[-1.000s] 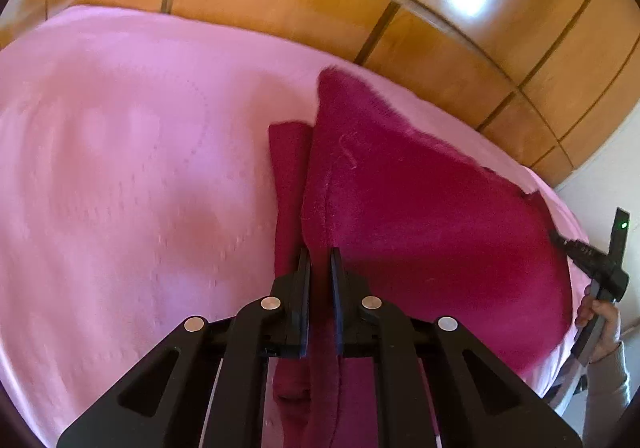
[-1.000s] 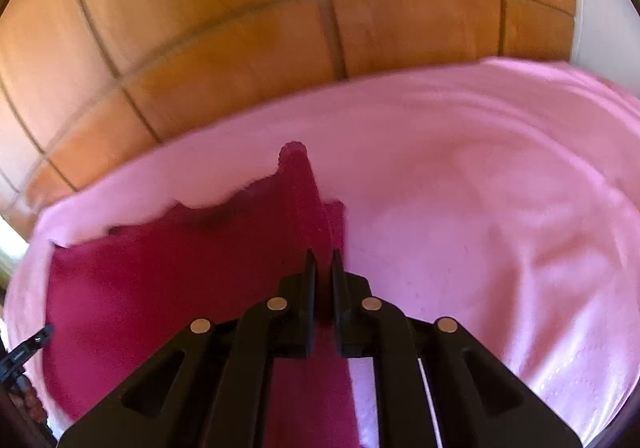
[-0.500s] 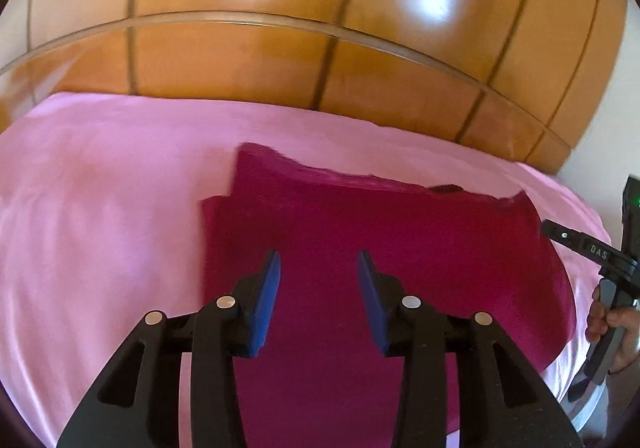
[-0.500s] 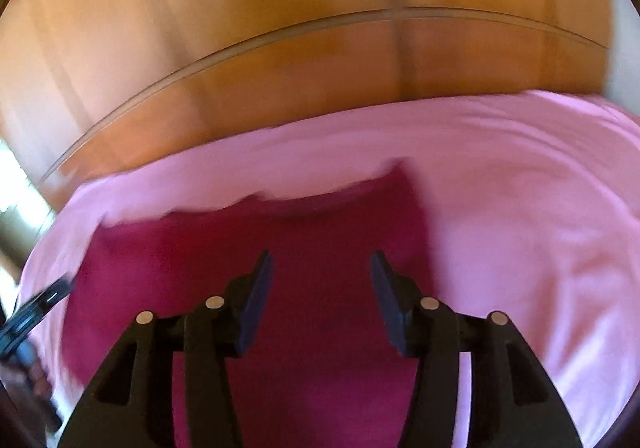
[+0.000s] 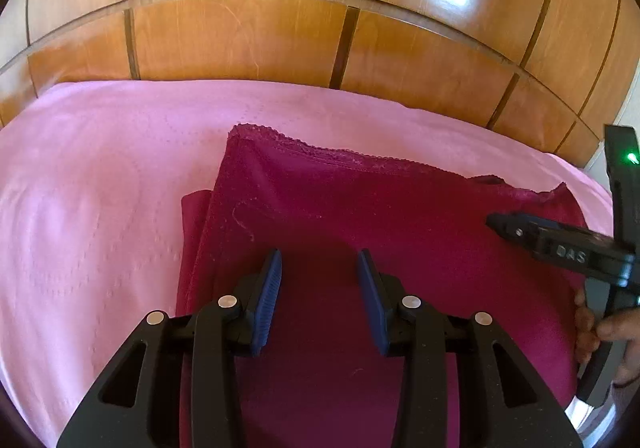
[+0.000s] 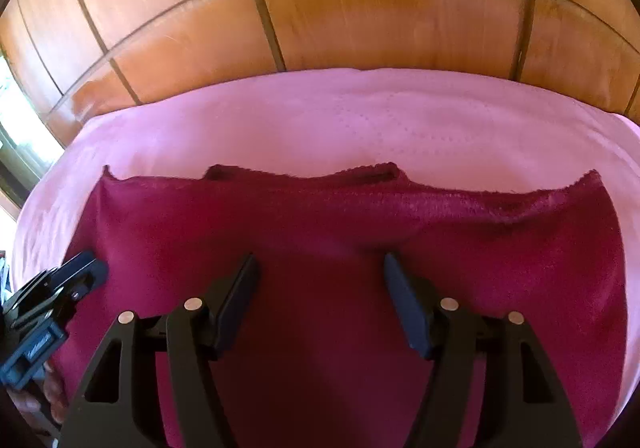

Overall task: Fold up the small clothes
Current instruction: 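Release the folded sweater and open both grippers above it, then press the folded dark red sweater flat with both open grippers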

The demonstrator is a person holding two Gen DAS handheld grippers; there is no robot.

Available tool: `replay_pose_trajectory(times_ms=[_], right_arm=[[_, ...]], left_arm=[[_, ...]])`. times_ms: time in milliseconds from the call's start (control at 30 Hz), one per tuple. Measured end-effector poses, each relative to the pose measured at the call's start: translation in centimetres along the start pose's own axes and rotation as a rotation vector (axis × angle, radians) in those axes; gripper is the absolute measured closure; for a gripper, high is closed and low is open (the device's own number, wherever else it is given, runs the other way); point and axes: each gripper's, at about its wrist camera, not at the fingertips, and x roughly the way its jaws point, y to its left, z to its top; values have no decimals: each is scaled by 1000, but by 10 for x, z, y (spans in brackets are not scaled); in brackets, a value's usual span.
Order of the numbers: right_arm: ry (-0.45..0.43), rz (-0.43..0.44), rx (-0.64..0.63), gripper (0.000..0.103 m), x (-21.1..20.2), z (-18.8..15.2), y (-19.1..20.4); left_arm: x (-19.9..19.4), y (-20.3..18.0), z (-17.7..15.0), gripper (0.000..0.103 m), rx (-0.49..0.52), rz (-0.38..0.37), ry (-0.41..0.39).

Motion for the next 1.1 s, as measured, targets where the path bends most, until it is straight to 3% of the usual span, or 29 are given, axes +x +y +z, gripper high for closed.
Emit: replay_pose_trajectory(times_ms=[233,600,700,800,1100], right_arm=[[-29,-40,-22,38,14,3,3],[-56,-19,-14,30,9,1,3],[-60,-15,-3,27,-1,-1,3],[-79,-11,15,24,-16,-5,-1],[-80,-33,54,16,-63,-42,-29]], left_arm=[[-5,1,-1,65,-13,1,-11],[-20,2,-8,63,-14,19,-29],[-27,2,-11,63,-6,31,-35],[-35,3,-15,51,-10,31,-51],[-41,6,-27,50,-7,48,-39]])
